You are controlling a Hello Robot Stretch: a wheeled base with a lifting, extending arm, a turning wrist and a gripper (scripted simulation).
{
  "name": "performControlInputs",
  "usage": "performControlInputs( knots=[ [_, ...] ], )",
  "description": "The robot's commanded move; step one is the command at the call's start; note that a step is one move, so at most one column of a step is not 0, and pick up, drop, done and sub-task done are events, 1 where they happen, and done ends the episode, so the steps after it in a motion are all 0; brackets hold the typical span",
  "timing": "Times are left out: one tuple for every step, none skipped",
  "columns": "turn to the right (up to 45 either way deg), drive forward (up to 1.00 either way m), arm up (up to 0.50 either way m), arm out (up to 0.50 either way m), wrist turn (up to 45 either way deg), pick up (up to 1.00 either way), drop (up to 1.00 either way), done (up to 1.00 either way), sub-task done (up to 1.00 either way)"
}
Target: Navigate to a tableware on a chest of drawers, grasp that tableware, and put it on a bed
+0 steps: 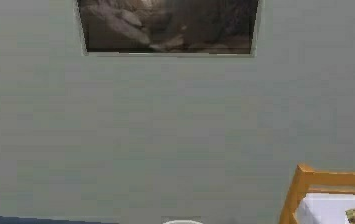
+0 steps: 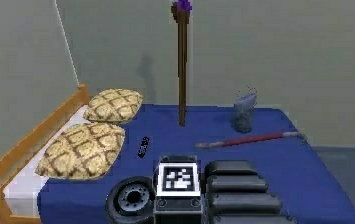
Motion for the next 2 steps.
performControlInputs(
  knots=[
    [-45.0, 0.0, 0.0, 0.0, 0.0, 0.0, 0.0, 0.0, 0.0],
    [-39.0, 0.0, 0.0, 0.0, 0.0, 0.0, 0.0, 0.0, 0.0]
  ],
)
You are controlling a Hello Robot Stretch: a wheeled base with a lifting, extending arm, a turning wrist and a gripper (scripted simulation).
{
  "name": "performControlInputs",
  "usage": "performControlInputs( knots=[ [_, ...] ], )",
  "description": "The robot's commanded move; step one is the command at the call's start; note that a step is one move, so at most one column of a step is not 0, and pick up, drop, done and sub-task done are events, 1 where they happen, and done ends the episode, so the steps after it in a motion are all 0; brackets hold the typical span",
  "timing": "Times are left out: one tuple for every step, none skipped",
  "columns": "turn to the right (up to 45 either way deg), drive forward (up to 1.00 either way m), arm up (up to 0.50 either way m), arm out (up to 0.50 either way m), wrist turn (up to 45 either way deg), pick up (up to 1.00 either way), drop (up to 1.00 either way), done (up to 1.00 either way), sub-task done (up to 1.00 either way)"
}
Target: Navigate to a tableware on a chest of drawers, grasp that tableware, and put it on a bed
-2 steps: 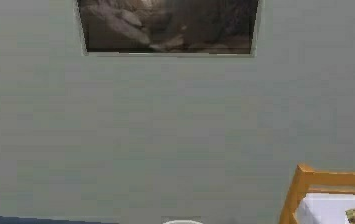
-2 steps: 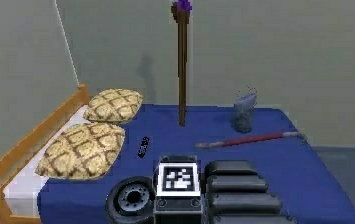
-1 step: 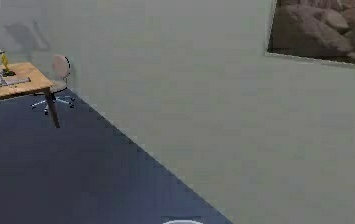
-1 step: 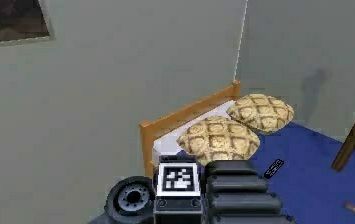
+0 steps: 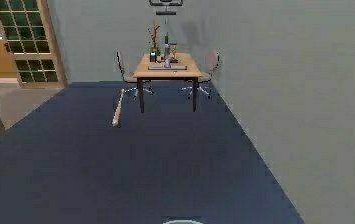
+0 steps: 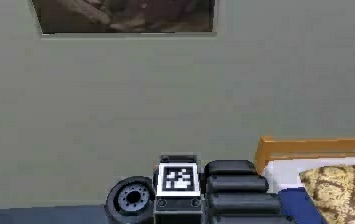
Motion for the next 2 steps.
performControlInputs(
  knots=[
    [45.0, 0.0, 0.0, 0.0, 0.0, 0.0, 0.0, 0.0, 0.0],
    [27.0, 0.0, 0.0, 0.0, 0.0, 0.0, 0.0, 0.0, 0.0]
  ],
)
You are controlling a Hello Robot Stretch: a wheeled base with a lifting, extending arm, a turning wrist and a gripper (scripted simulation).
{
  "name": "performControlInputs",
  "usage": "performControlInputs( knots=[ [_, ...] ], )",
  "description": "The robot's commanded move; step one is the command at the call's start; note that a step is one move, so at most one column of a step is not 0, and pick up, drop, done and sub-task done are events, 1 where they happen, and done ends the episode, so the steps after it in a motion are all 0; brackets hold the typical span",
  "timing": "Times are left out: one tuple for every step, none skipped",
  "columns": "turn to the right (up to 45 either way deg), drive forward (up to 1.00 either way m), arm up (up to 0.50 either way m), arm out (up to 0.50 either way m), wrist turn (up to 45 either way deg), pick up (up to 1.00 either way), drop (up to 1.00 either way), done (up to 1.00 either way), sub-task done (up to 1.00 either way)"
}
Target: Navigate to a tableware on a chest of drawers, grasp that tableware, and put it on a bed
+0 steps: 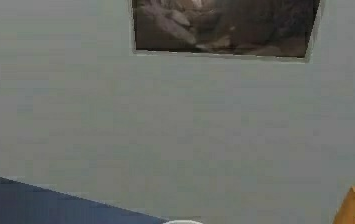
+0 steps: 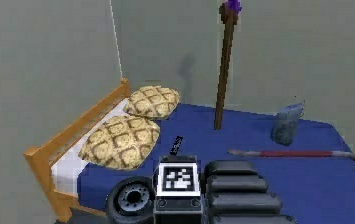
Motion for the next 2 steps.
performControlInputs(
  knots=[
    [-45.0, 0.0, 0.0, 0.0, 0.0, 0.0, 0.0, 0.0, 0.0],
    [-15.0, 0.0, 0.0, 0.0, 0.0, 0.0, 0.0, 0.0, 0.0]
  ],
)
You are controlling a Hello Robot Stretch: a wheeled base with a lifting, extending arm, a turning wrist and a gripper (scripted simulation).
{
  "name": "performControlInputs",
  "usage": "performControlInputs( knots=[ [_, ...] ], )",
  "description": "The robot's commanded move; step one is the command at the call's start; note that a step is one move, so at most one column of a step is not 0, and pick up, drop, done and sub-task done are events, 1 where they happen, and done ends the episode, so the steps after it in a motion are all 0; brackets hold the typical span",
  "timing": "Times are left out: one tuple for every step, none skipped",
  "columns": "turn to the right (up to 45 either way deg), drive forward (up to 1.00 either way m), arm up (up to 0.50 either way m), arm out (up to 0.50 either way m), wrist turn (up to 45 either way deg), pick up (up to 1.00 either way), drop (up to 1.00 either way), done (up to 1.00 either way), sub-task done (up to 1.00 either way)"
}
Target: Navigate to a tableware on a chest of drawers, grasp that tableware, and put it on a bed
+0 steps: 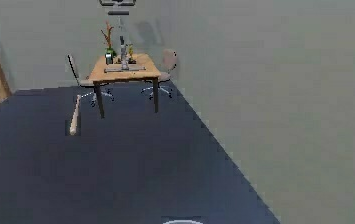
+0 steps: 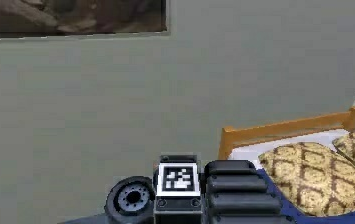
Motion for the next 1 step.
performControlInputs(
  knots=[
    [45.0, 0.0, 0.0, 0.0, 0.0, 0.0, 0.0, 0.0, 0.0]
  ],
)
